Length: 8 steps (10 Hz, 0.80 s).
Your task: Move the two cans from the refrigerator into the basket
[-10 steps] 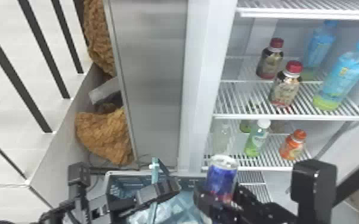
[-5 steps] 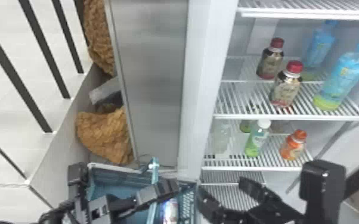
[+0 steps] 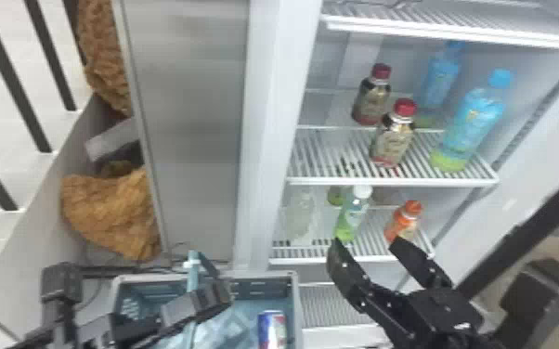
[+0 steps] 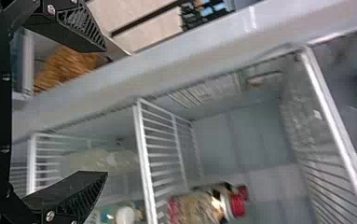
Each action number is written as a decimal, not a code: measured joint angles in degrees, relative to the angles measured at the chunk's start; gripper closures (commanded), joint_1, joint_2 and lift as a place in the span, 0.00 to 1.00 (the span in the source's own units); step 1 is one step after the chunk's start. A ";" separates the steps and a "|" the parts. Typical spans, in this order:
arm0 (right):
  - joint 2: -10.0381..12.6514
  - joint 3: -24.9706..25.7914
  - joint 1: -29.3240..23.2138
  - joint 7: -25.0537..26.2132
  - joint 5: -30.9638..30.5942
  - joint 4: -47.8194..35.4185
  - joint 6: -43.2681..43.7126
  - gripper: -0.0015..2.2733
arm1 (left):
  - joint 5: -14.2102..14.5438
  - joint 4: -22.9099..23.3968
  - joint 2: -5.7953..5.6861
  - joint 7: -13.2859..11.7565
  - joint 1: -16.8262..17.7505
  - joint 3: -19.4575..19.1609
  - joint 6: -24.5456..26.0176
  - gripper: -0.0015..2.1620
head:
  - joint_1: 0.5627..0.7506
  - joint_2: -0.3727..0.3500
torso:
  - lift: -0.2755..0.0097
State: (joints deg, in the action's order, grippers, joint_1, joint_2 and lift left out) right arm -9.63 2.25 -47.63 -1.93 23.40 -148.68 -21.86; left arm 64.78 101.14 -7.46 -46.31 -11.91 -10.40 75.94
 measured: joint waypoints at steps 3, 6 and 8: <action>0.46 2.83 -4.67 -3.27 -0.92 2.64 11.01 0.05 | -0.05 0.00 0.08 -0.01 -0.30 -0.04 0.00 0.55 | 0.70 0.15 | 0.86; 1.10 6.77 -8.69 -6.62 -4.17 3.18 14.89 0.05 | -0.10 0.00 0.08 -0.01 -0.46 0.02 0.00 0.55 | 0.70 0.09 | 0.86; 1.90 8.47 -11.46 -8.25 -5.75 4.44 18.14 0.05 | -0.11 0.00 0.08 -0.01 -0.46 0.16 0.00 0.55 | 0.70 0.04 | 0.86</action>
State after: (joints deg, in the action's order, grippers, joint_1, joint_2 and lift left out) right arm -7.73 10.72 -59.09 -10.19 17.64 -144.24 -3.72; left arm 64.67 101.14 -7.38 -46.32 -12.37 -10.23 75.93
